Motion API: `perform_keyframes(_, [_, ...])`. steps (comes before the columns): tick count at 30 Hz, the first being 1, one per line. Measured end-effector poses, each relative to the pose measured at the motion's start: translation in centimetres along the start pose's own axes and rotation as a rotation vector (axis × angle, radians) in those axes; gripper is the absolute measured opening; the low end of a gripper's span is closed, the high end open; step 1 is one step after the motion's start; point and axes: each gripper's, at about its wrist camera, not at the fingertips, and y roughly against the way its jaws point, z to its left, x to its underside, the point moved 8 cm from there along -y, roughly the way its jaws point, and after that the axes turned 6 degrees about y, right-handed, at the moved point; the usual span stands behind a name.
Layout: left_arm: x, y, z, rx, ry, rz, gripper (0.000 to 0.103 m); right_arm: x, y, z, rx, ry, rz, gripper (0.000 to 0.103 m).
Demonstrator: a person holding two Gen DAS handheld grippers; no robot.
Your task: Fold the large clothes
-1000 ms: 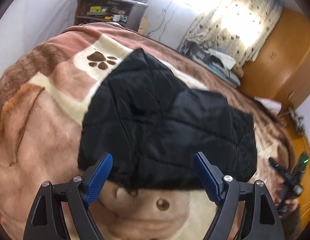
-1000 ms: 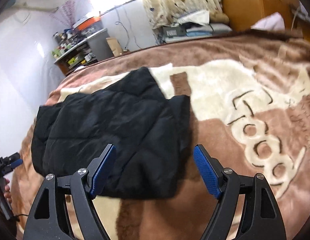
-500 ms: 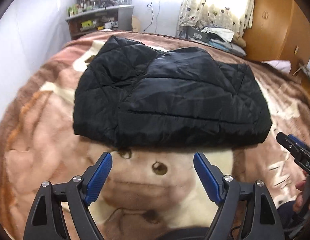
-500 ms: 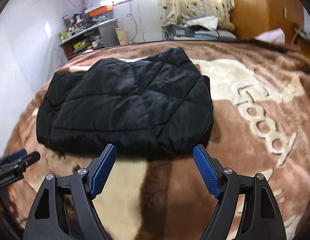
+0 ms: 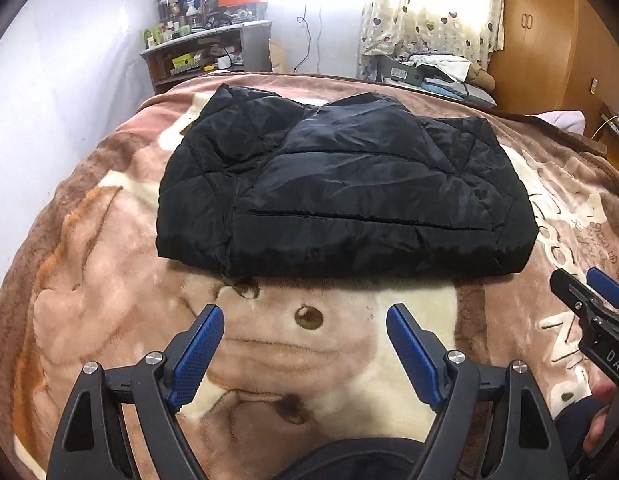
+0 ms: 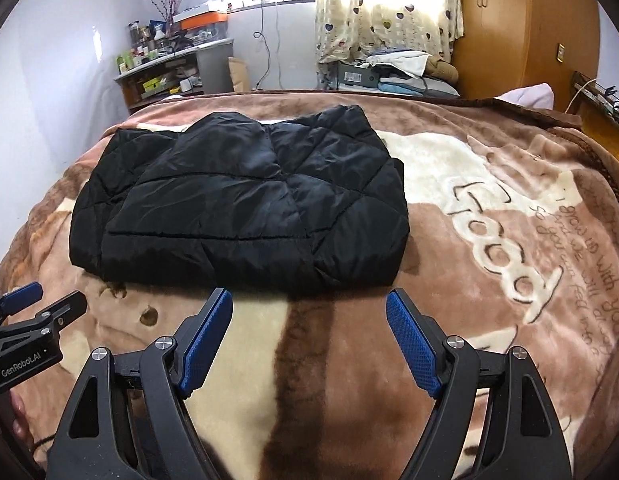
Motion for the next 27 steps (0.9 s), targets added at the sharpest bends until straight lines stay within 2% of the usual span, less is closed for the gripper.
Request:
perform_keyframes(5, [0.3, 0.5, -0.3, -0.012, -0.008, -0.017, 0.083, 0.2, 0.6, 0.2, 0.002, -0.004, -0.016, 0.079])
perform_keyframes(9, [0.1, 1.1, -0.6, 0.027, 0.013, -0.036, 0.083, 0.4, 0.8, 0.5, -0.002, -0.006, -0.015, 0.079])
perform_keyframes(13, [0.0, 1.4, -0.4, -0.026, 0.002, -0.056, 0.083, 0.6, 0.9, 0.7, -0.006, 0.0, -0.014, 0.079])
perform_keyframes(18, [0.1, 1.9, -0.7, -0.003, 0.007, -0.07, 0.083, 0.6, 1.1, 0.8, -0.005, 0.005, -0.02, 0.079])
perform_keyframes(23, [0.1, 2.0, -0.8, -0.033, -0.008, -0.074, 0.083, 0.6, 1.4, 1.1, -0.008, 0.004, -0.024, 0.079])
perform_keyframes(27, [0.1, 2.3, -0.9, -0.029, 0.001, -0.084, 0.083, 0.7, 1.5, 1.2, -0.012, 0.007, -0.026, 0.079])
